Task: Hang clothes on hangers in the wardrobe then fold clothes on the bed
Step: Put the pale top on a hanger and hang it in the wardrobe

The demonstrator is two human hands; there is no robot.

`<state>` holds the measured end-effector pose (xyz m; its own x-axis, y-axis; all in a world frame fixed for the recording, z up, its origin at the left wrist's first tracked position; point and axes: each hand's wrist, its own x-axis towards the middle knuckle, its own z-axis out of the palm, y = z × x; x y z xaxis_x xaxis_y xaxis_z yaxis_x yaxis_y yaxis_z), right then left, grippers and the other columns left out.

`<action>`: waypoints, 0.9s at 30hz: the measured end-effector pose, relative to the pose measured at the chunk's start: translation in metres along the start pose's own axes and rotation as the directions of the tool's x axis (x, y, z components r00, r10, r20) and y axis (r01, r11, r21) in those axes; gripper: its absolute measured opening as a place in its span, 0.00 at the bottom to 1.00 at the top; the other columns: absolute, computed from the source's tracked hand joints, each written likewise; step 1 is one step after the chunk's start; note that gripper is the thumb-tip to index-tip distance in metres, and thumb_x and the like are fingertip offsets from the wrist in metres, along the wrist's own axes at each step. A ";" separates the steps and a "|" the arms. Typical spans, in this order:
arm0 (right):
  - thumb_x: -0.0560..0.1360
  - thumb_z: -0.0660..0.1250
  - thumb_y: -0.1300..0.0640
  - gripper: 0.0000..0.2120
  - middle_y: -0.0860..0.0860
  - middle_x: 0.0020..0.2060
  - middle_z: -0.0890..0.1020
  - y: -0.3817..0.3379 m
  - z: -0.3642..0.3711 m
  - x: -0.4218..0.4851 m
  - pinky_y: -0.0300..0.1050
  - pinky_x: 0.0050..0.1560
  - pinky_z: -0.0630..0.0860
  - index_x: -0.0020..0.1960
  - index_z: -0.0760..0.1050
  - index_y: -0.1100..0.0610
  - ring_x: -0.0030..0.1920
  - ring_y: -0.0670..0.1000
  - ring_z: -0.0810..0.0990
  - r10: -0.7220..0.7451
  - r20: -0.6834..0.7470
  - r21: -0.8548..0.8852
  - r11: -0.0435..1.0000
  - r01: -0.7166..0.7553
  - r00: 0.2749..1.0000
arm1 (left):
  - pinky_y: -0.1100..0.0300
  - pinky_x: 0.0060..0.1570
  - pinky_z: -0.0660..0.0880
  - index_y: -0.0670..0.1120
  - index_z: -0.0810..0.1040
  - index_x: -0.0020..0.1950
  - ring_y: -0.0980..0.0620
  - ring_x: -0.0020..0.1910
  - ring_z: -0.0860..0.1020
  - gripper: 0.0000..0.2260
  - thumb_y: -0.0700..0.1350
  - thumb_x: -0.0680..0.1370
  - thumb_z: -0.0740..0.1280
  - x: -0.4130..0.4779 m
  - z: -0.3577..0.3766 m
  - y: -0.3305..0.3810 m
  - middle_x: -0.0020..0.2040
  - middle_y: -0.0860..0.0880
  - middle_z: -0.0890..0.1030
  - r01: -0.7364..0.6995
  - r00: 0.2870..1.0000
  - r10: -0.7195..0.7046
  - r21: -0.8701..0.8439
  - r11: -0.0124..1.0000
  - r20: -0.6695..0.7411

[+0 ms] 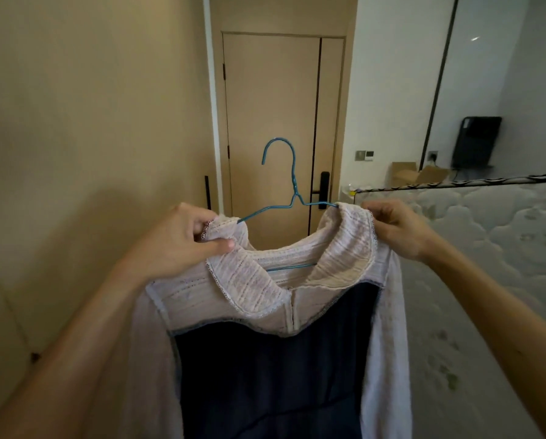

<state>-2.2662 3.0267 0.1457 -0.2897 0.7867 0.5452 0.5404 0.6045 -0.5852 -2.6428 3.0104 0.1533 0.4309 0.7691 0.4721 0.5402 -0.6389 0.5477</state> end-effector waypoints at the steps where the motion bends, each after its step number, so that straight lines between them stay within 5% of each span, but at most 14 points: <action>1: 0.76 0.67 0.45 0.18 0.60 0.40 0.82 0.020 0.007 0.017 0.67 0.46 0.77 0.45 0.80 0.61 0.42 0.64 0.80 0.019 0.009 -0.007 1.000 -0.019 1.000 | 0.57 0.38 0.68 0.46 0.84 0.46 0.49 0.33 0.77 0.10 0.52 0.75 0.75 0.011 0.003 -0.006 0.38 0.41 0.84 0.003 0.999 -0.003 0.000 1.000 0.038; 4: 0.79 0.67 0.54 0.06 0.51 0.40 0.84 0.076 0.029 0.072 0.61 0.47 0.79 0.46 0.82 0.52 0.43 0.57 0.82 0.017 0.050 0.045 0.999 -0.019 0.999 | 0.56 0.36 0.64 0.45 0.82 0.46 0.46 0.30 0.71 0.13 0.55 0.74 0.72 0.043 0.012 -0.026 0.35 0.39 0.81 0.044 0.996 -0.045 0.014 0.999 0.075; 11: 0.78 0.67 0.61 0.08 0.62 0.46 0.84 0.164 0.081 0.209 0.55 0.49 0.79 0.53 0.82 0.65 0.46 0.54 0.83 -0.075 0.258 0.274 0.962 0.002 0.963 | 0.56 0.31 0.59 0.42 0.78 0.42 0.54 0.30 0.65 0.11 0.50 0.76 0.69 0.099 0.019 -0.065 0.33 0.39 0.73 0.172 0.979 -0.154 0.136 0.976 -0.133; 18: 0.73 0.68 0.59 0.06 0.53 0.37 0.84 0.204 0.150 0.326 0.38 0.44 0.77 0.44 0.83 0.61 0.39 0.47 0.81 -0.198 0.442 0.529 0.845 -0.076 0.875 | 0.50 0.31 0.67 0.43 0.80 0.46 0.52 0.32 0.68 0.08 0.48 0.76 0.70 0.122 -0.002 -0.118 0.35 0.40 0.75 0.287 0.942 -0.252 0.143 0.947 -0.223; 23: 0.74 0.72 0.56 0.07 0.53 0.37 0.82 0.224 0.210 0.397 0.39 0.41 0.77 0.43 0.83 0.60 0.38 0.48 0.80 -0.342 0.635 0.641 0.734 -0.225 0.693 | 0.43 0.37 0.77 0.46 0.82 0.51 0.39 0.37 0.78 0.10 0.51 0.75 0.71 0.123 -0.021 -0.154 0.39 0.43 0.82 0.385 0.896 -0.329 0.151 0.911 -0.297; 27: 0.73 0.73 0.58 0.06 0.54 0.39 0.82 0.231 0.255 0.447 0.39 0.40 0.78 0.46 0.82 0.61 0.38 0.48 0.81 -0.465 0.770 0.624 0.690 -0.367 0.436 | 0.40 0.33 0.75 0.48 0.83 0.51 0.50 0.35 0.74 0.13 0.56 0.74 0.72 0.121 -0.029 -0.170 0.38 0.40 0.81 0.490 0.829 -0.422 0.114 0.864 -0.367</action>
<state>-2.4721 3.5501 0.1016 -0.9862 0.1584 0.0474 -0.0138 0.2067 -0.9783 -2.7034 3.2115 0.1372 -0.1365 0.9000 0.4140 0.7602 -0.1728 0.6263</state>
